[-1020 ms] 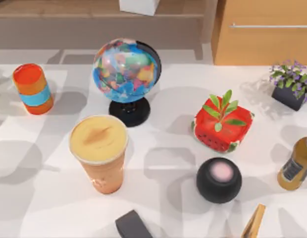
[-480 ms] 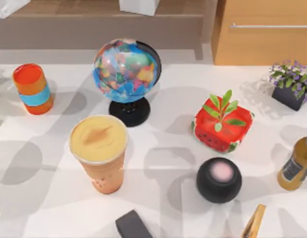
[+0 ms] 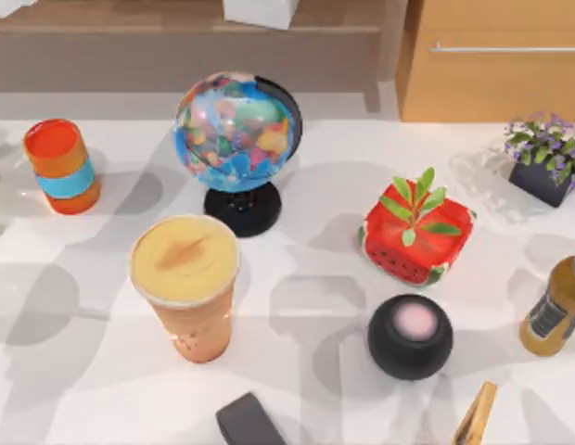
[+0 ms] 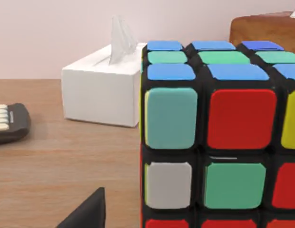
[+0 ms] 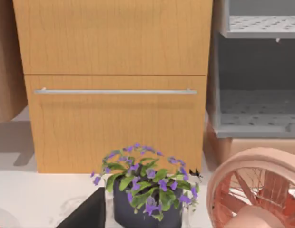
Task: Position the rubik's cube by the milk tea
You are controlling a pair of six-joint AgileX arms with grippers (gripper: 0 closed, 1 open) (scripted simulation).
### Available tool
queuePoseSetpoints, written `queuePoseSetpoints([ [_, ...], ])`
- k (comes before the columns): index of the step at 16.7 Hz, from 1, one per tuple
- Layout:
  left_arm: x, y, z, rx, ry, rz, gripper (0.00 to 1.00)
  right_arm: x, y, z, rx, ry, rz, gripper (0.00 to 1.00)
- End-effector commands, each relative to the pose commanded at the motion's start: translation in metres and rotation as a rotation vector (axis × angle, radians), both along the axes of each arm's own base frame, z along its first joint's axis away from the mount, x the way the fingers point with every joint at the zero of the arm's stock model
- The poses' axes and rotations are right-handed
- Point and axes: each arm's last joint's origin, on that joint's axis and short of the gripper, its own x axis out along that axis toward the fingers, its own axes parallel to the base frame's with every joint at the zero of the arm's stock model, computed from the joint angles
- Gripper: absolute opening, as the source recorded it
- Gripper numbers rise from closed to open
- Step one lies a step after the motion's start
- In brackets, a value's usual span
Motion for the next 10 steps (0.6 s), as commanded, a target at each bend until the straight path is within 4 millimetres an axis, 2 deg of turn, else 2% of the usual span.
queuePoseSetpoints([
  [5, 0.034, 0.000, 0.000, -0.001, -0.001, 0.000, 1.00, 0.000, 0.000, 0.000, 0.000, 0.000, 0.000, 1.00],
  [10, 0.037, 0.000, -0.001, 0.000, 0.000, 0.000, 1.00, 0.000, 0.000, 0.000, 0.000, 0.000, 0.000, 1.00],
])
